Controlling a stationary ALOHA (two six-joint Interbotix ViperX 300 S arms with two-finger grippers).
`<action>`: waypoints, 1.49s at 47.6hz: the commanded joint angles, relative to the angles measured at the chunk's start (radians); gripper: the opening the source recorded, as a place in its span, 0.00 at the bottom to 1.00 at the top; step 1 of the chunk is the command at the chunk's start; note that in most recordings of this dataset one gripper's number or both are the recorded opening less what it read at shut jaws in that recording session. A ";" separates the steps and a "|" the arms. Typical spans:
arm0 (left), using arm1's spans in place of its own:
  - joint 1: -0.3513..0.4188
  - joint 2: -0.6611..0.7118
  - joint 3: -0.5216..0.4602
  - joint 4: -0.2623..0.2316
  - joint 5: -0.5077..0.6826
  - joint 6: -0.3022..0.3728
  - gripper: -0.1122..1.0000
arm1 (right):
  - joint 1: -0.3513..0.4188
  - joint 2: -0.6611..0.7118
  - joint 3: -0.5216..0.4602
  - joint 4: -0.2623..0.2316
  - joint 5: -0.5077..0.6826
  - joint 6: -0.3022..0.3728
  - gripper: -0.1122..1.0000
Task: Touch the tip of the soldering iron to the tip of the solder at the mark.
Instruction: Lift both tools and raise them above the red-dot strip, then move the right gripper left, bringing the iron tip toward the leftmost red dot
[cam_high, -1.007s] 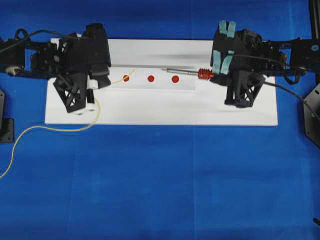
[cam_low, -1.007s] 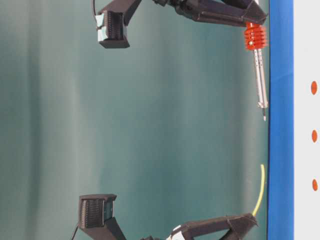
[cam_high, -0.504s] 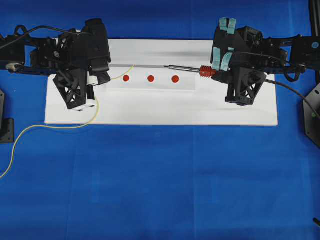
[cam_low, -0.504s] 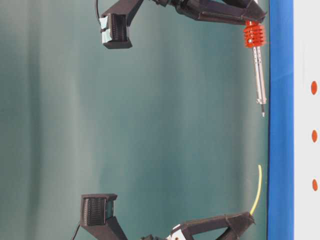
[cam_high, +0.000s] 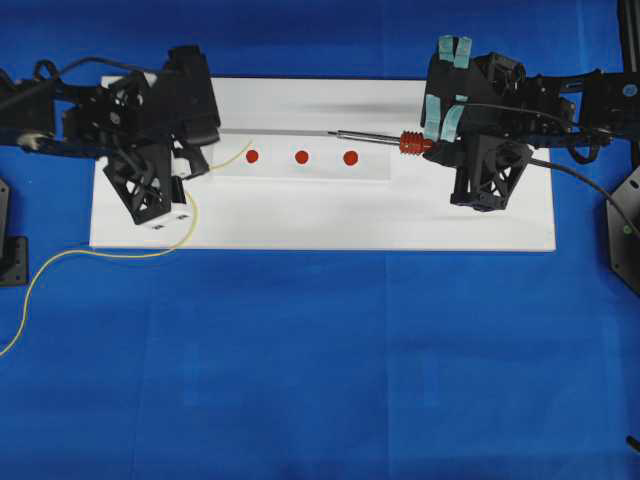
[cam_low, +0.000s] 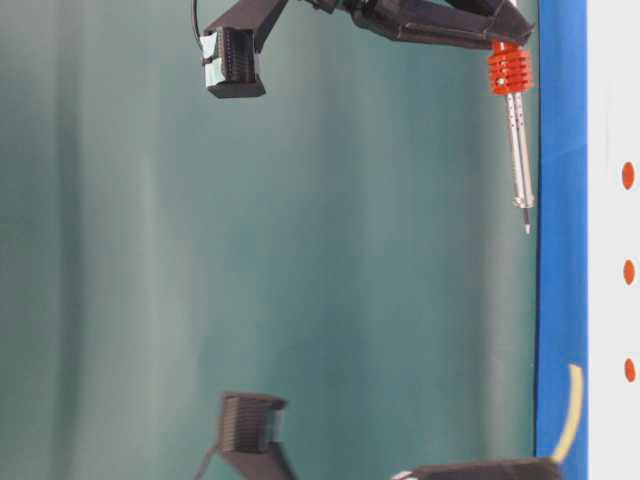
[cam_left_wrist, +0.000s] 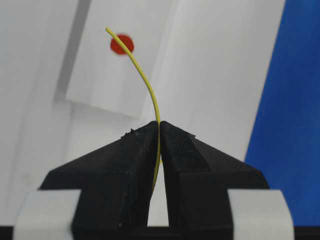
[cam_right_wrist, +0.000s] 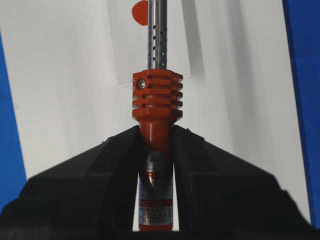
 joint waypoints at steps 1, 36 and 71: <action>-0.012 0.015 -0.009 -0.002 -0.028 -0.003 0.12 | 0.000 -0.002 -0.029 -0.002 -0.003 0.000 0.16; -0.017 0.066 0.008 -0.002 -0.063 -0.017 0.12 | 0.015 0.040 -0.057 0.002 -0.003 -0.002 0.16; -0.017 0.064 0.009 -0.002 -0.061 -0.017 0.12 | 0.052 0.322 -0.351 -0.005 0.147 -0.069 0.16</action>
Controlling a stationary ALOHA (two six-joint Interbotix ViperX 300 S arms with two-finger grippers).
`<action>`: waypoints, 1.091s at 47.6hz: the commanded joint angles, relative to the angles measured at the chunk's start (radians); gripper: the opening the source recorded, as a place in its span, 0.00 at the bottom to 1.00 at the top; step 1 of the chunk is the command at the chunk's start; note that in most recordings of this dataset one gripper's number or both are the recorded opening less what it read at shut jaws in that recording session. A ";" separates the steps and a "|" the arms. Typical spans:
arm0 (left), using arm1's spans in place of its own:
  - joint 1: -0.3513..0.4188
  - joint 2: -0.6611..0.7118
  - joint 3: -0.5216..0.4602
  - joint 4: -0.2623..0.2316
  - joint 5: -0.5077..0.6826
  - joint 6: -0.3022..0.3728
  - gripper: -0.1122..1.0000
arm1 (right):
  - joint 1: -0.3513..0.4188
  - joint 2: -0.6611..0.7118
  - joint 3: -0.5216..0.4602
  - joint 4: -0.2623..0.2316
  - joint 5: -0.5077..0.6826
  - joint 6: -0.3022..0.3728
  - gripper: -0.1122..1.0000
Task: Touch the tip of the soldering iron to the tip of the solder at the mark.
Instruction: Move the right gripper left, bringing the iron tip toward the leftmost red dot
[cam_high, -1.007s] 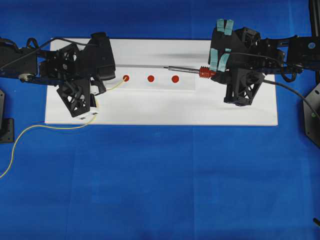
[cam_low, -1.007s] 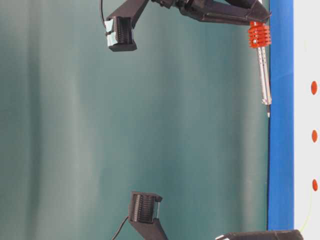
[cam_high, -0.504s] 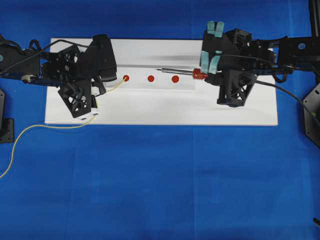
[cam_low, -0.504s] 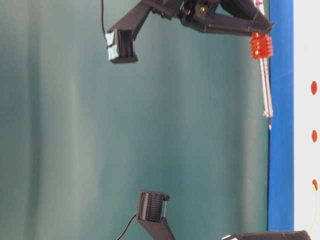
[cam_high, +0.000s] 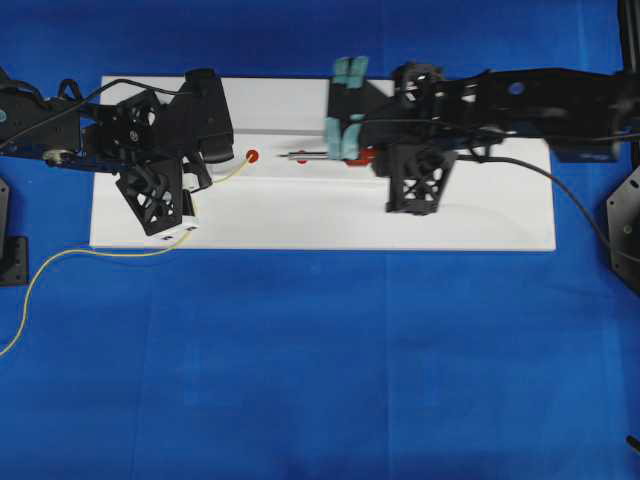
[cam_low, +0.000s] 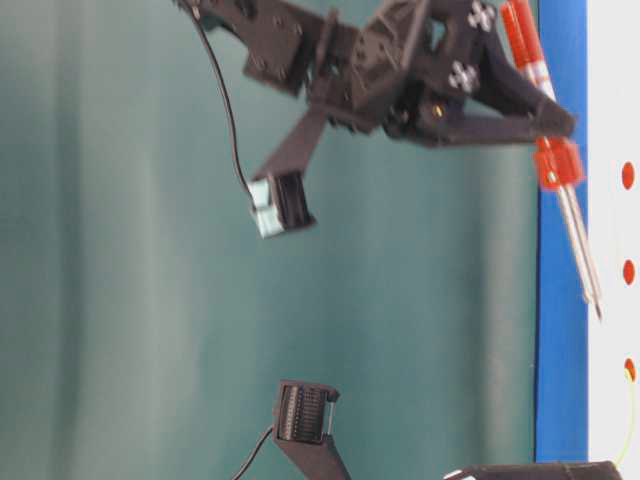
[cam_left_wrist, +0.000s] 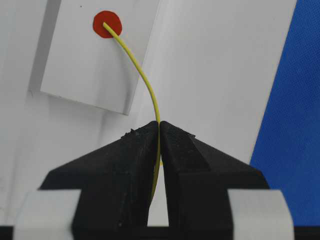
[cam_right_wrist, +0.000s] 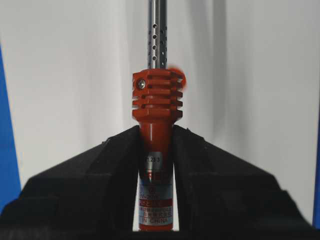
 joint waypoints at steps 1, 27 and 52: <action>0.000 -0.011 -0.011 -0.002 -0.003 0.000 0.12 | 0.000 0.012 -0.052 -0.003 -0.002 -0.006 0.16; 0.000 -0.011 -0.009 -0.002 -0.002 0.000 0.12 | 0.000 0.084 -0.115 -0.026 0.015 -0.009 0.16; 0.000 -0.008 -0.014 -0.002 0.002 0.000 0.12 | -0.009 0.104 -0.141 -0.041 0.046 -0.011 0.16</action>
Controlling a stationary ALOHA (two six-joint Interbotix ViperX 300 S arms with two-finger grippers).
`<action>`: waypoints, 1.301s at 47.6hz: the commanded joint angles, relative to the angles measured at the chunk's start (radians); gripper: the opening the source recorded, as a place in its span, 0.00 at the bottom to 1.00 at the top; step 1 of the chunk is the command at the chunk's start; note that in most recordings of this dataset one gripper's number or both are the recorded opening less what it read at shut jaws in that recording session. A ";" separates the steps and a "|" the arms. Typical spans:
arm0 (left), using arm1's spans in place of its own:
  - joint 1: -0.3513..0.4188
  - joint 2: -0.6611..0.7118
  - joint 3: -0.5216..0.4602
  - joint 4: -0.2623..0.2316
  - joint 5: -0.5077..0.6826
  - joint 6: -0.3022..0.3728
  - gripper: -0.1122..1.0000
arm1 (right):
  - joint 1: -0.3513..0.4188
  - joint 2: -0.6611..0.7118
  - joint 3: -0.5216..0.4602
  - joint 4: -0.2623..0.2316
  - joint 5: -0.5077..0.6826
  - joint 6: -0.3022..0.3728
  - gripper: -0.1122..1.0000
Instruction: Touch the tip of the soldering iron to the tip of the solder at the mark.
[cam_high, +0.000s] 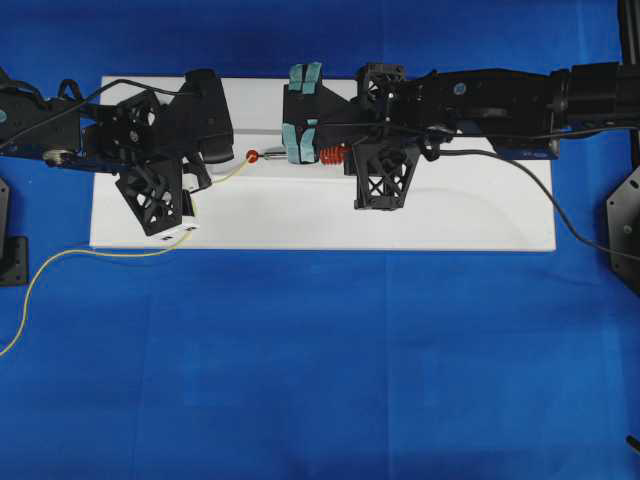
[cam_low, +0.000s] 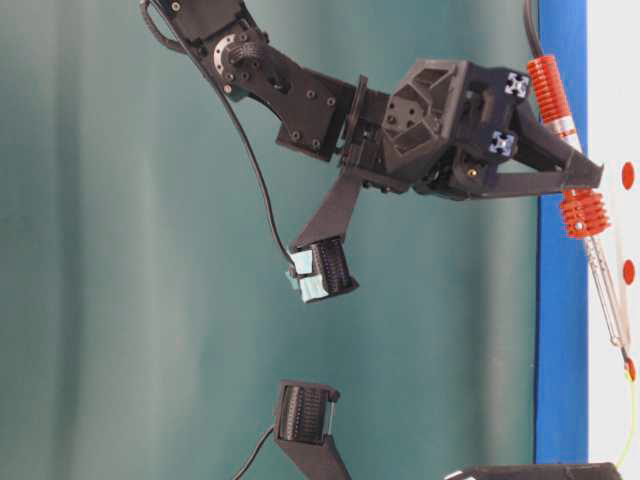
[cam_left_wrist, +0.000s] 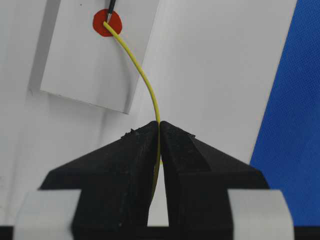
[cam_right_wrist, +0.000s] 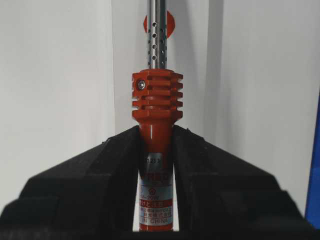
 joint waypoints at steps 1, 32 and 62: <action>0.000 -0.008 -0.014 -0.002 -0.003 0.000 0.12 | -0.002 -0.012 -0.035 -0.008 0.008 0.000 0.16; 0.000 -0.009 -0.015 -0.002 -0.002 0.005 0.12 | -0.002 -0.003 -0.041 -0.011 0.026 0.003 0.16; 0.000 -0.008 -0.017 -0.002 -0.002 0.003 0.12 | -0.002 -0.003 -0.041 -0.011 0.026 0.003 0.16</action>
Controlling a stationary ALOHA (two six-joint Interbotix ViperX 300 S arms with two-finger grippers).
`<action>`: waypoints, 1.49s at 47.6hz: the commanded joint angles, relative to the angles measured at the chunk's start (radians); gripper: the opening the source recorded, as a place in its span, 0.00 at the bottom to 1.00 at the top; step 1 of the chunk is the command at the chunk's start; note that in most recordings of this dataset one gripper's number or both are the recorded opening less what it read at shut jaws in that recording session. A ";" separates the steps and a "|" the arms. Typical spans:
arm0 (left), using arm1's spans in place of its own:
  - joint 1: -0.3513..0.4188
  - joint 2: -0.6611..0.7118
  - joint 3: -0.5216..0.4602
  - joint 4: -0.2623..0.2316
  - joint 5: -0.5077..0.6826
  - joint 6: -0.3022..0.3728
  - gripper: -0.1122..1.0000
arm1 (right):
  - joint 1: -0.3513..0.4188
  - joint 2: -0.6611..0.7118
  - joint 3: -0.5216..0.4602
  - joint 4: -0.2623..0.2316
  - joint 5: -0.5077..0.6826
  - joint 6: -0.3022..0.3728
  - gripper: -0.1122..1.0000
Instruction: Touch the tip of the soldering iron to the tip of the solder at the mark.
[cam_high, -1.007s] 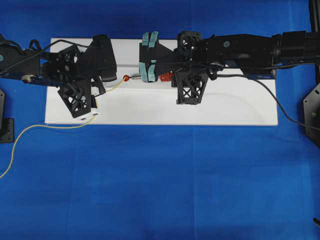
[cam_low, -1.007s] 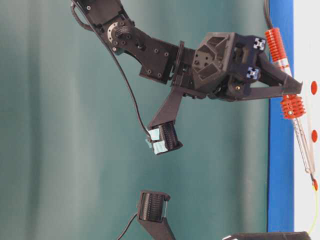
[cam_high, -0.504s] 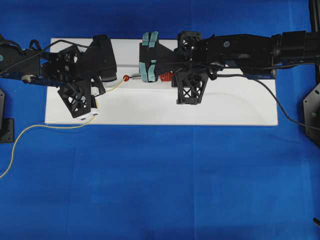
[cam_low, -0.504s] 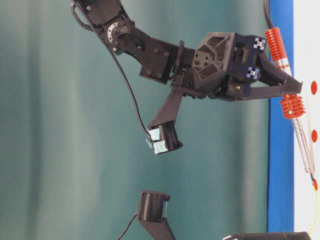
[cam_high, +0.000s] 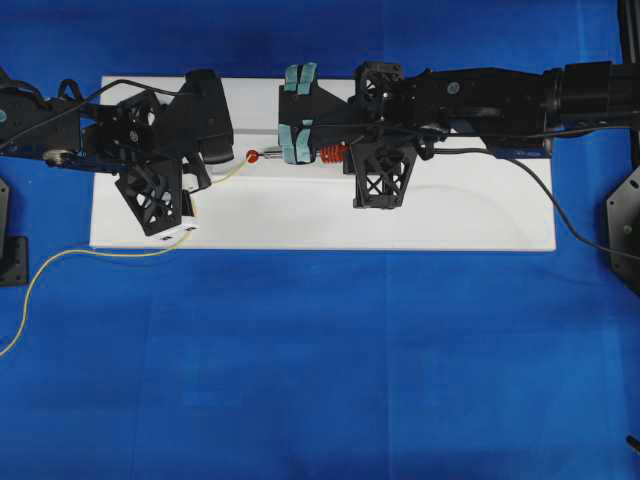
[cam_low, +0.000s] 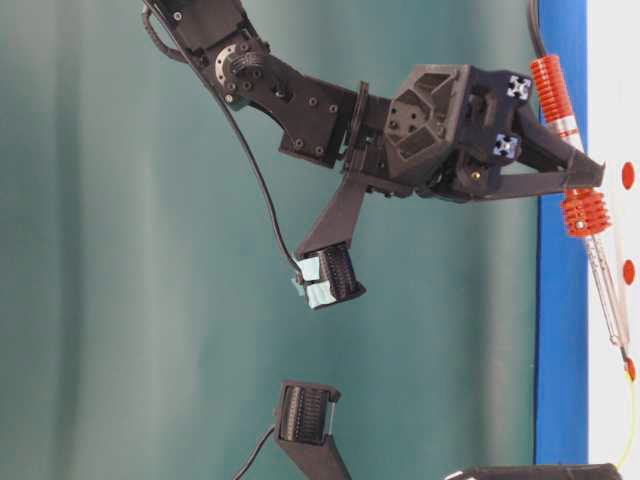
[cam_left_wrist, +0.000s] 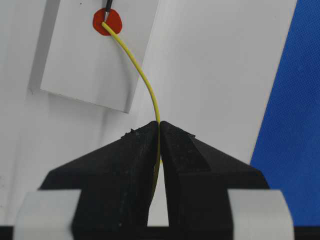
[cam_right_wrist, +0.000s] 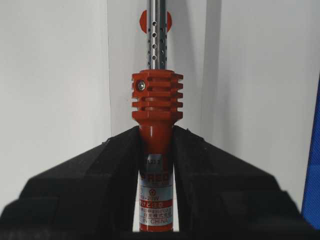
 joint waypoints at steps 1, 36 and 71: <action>-0.002 -0.008 -0.017 -0.002 -0.005 0.000 0.12 | -0.002 -0.014 -0.025 -0.002 -0.003 0.002 0.16; -0.002 -0.009 -0.017 -0.002 -0.005 0.002 0.12 | -0.002 -0.015 -0.023 -0.002 -0.003 0.003 0.16; -0.003 -0.255 0.052 -0.002 0.103 0.008 0.12 | -0.002 -0.015 -0.021 -0.002 -0.003 0.005 0.16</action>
